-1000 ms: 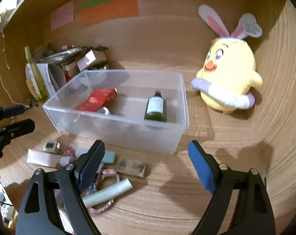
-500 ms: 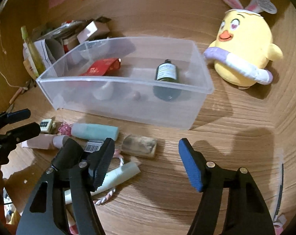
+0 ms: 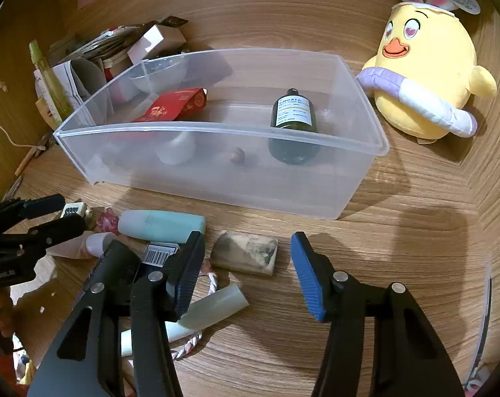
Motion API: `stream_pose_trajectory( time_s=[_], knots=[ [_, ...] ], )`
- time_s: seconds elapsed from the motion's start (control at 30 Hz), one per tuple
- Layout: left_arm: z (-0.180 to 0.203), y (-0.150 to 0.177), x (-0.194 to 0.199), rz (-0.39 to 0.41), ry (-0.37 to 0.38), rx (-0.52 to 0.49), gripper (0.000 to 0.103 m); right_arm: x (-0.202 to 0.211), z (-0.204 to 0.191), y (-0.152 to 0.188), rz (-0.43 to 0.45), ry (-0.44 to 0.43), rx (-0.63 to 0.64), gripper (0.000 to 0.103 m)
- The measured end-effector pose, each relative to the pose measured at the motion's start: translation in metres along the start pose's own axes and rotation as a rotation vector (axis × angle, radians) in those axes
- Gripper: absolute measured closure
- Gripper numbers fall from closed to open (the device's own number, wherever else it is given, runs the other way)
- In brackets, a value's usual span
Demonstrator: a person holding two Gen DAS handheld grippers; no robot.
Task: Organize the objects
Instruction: 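Withdraw both tools from the box toward the remaining items, then grasp the white dotted box with the left tool while the right tool grasps the beige soap bar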
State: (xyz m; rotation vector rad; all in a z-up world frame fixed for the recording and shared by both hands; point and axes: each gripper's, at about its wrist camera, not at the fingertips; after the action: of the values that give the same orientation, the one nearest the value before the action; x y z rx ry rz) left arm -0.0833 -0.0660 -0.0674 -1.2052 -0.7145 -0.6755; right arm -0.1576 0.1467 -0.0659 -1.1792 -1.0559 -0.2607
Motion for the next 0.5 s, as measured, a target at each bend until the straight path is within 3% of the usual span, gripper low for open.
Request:
stream_pose_trajectory(
  time_s=[0.17, 0.33, 0.5],
  knots=[
    [-0.0026, 0.0006, -0.0003, -0.024, 0.022, 0.003, 0.043, -0.0035, -0.0018, 0.0008, -0.01, 0.007, 0.01, 0.062],
    [-0.0076, 0.0, 0.0008, -0.018, 0.046, 0.024, 0.062, -0.0027, -0.0025, 0.0016, -0.004, 0.011, 0.01, 0.064],
    [-0.01, -0.0005, 0.0025, -0.016, 0.07, 0.04, 0.062, 0.0016, -0.0014, 0.0012, 0.019, 0.03, -0.001, 0.064]
  ],
)
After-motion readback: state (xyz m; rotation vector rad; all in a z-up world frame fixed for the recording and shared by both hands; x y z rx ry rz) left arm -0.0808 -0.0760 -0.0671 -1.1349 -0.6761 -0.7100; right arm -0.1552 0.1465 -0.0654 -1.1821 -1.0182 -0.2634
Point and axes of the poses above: each gripper's, at about its wrist camera, not at the fingertips, and x roughly against the way its jaws point, z to its right, y to its underside, and after that the axes turned 5 degrees about x, right-handed
